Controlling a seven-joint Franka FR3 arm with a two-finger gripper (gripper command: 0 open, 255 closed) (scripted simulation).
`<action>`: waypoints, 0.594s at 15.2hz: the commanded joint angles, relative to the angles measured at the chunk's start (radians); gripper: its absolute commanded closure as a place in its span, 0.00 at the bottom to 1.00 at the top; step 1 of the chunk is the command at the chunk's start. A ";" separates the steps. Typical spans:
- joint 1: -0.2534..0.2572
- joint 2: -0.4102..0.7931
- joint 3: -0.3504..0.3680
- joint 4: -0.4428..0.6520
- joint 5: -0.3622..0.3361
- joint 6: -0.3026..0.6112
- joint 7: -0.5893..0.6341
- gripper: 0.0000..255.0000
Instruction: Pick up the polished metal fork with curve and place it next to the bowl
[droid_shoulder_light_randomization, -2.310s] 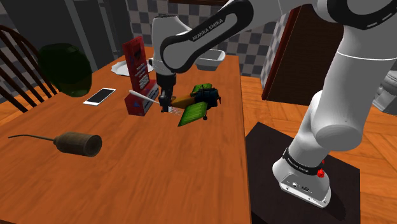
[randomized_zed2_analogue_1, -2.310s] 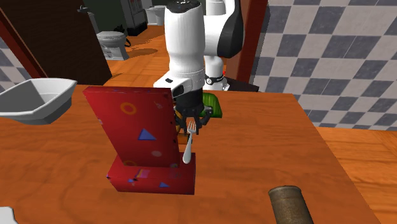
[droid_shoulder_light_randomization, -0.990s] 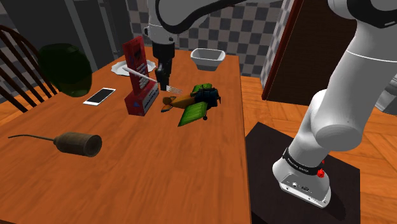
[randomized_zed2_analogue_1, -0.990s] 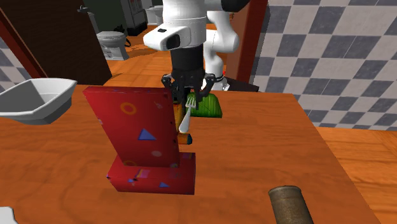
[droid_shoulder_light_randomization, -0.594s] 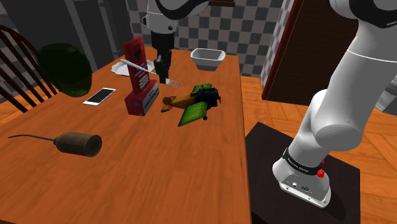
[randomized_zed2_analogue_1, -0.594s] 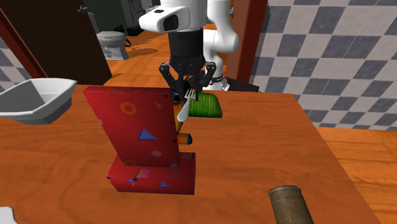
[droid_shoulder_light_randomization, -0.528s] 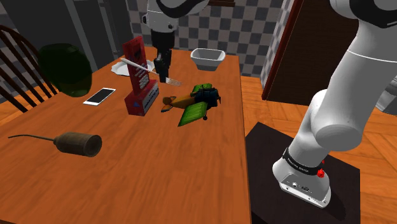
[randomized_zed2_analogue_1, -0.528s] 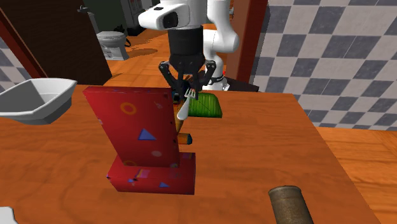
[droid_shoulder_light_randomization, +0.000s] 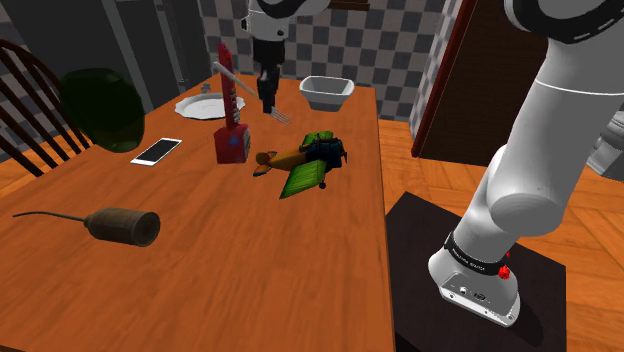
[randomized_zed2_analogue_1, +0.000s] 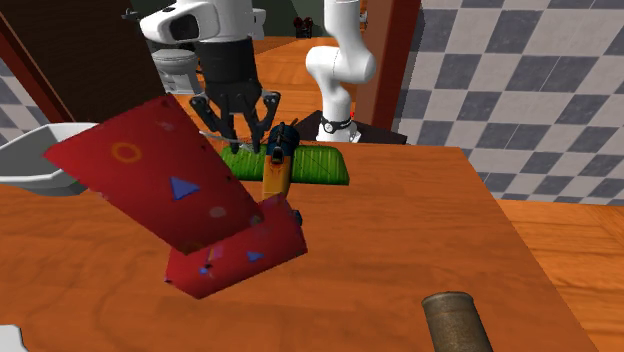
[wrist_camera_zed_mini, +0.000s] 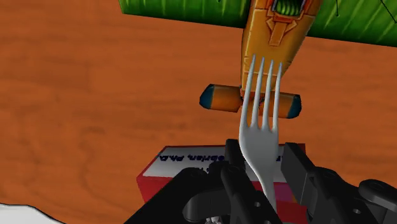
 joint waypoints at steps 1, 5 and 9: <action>-0.022 0.034 -0.019 0.045 0.000 -0.012 -0.041 1.00; -0.068 0.103 -0.053 0.137 0.005 -0.039 -0.122 1.00; -0.115 0.189 -0.082 0.255 0.013 -0.075 -0.198 1.00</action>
